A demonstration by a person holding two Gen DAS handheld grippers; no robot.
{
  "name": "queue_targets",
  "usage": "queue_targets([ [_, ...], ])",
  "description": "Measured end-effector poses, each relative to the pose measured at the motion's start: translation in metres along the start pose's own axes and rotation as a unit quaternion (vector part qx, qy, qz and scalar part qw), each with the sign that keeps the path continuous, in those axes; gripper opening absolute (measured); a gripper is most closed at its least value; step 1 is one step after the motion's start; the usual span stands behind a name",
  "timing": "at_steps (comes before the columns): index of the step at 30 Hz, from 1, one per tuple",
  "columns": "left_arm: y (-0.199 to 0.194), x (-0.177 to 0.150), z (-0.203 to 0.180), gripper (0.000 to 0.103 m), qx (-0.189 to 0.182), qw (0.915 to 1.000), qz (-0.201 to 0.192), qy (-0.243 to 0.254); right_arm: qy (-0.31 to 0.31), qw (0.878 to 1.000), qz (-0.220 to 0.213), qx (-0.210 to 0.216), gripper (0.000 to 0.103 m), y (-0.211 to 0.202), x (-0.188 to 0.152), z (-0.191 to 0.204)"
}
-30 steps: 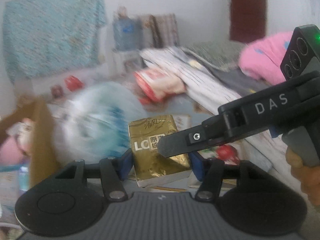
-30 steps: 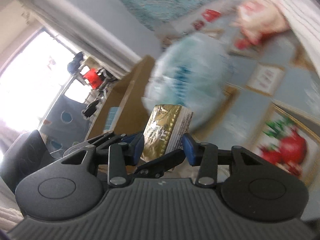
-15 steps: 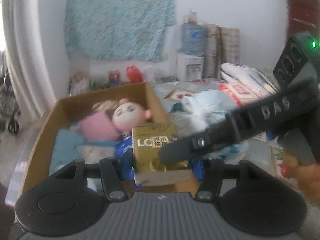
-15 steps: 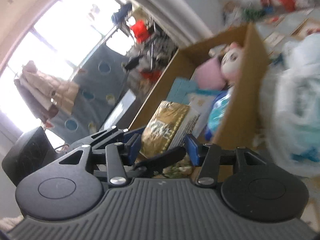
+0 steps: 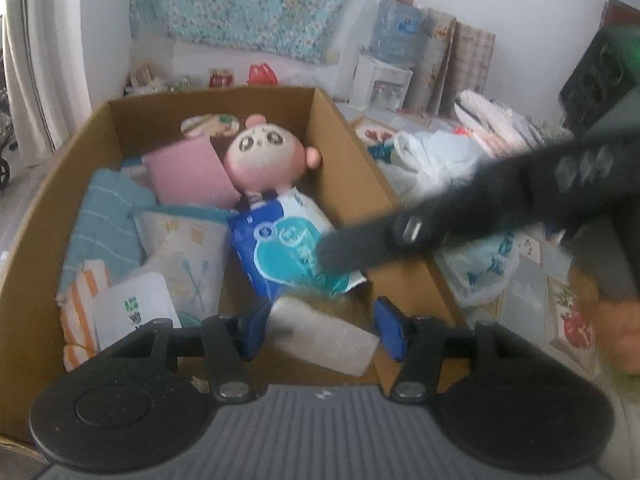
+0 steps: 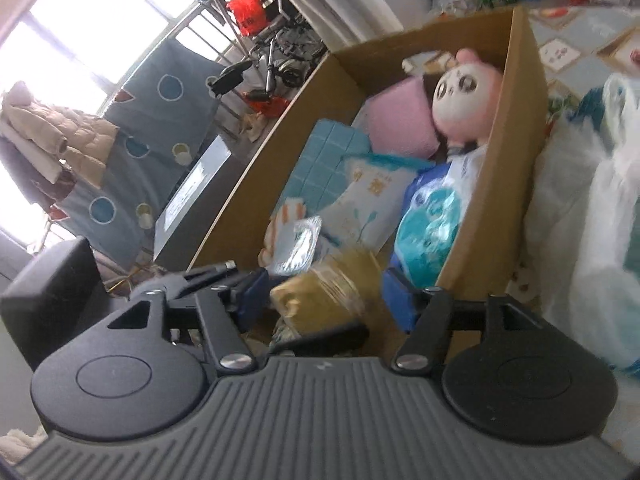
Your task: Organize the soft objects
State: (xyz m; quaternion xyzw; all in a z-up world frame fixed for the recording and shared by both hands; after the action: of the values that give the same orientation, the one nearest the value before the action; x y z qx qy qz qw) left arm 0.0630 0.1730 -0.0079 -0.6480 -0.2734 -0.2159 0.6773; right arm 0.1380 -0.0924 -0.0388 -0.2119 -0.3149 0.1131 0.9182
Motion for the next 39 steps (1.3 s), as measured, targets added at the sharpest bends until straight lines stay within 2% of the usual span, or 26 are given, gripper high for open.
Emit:
queue_targets([
  [7, 0.015, -0.004, -0.001, 0.059, 0.011, 0.9993, 0.037, 0.004, 0.001, 0.999, -0.038, 0.001, 0.070, -0.025, 0.010, -0.009],
  [9, 0.013, -0.004, 0.003, 0.060, 0.011, 0.9994, 0.033, -0.007, 0.006, 0.999, -0.043, -0.001, 0.071, -0.029, 0.010, -0.014],
  [11, 0.008, -0.003, 0.007, 0.067, 0.014, 0.9995, 0.021, -0.019, 0.012, 0.999, -0.051, -0.002, 0.071, -0.037, 0.006, -0.018],
  [21, -0.010, 0.000, 0.022, 0.068, 0.016, 0.9986, -0.001, -0.050, 0.036, 0.996, -0.083, -0.005, 0.074, -0.063, -0.011, -0.031],
  [25, -0.025, -0.003, 0.028, 0.088, 0.002, 0.9967, -0.020, -0.078, 0.029, 0.994, -0.104, 0.000, 0.078, -0.074, -0.023, -0.030],
  [27, -0.034, -0.007, 0.029, 0.095, 0.002, 0.9957, -0.033, -0.087, -0.004, 0.990, -0.137, -0.018, 0.083, -0.083, -0.033, -0.023],
  [28, -0.040, -0.009, 0.029, 0.097, 0.004, 0.9950, -0.041, -0.091, -0.032, 0.987, -0.154, -0.043, 0.085, -0.086, -0.038, -0.017],
  [29, -0.046, -0.011, 0.030, 0.098, 0.008, 0.9943, -0.049, -0.095, -0.055, 0.982, -0.167, -0.068, 0.088, -0.087, -0.042, -0.013],
  [31, -0.058, -0.015, 0.030, 0.101, 0.024, 0.9927, -0.066, -0.098, -0.102, 0.965, -0.188, -0.150, 0.094, -0.083, -0.056, -0.008],
  [33, -0.068, -0.019, 0.031, 0.103, 0.045, 0.9904, -0.084, -0.101, -0.101, 0.963, -0.189, -0.162, 0.094, -0.079, -0.060, -0.008],
  [36, -0.083, -0.025, 0.030, 0.103, 0.080, 0.9860, -0.109, -0.097, -0.089, 0.966, -0.194, -0.150, 0.094, -0.073, -0.074, -0.006],
  [39, -0.094, -0.032, 0.028, 0.103, 0.094, 0.9825, -0.124, -0.102, -0.101, 0.961, -0.209, -0.149, 0.102, -0.068, -0.090, 0.010],
])
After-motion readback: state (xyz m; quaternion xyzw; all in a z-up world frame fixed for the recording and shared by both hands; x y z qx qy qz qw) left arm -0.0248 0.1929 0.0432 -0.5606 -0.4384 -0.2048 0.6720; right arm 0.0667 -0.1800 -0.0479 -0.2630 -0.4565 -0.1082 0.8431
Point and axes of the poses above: each gripper's, at about its wrist camera, not at the fingertips, and y roughly the way its jaws point, z to its left, x to its top, the point moved 1 cm from there along y, roughly the way its jaws point, and after that the axes turned 11 degrees about x, right-handed, at the moved point
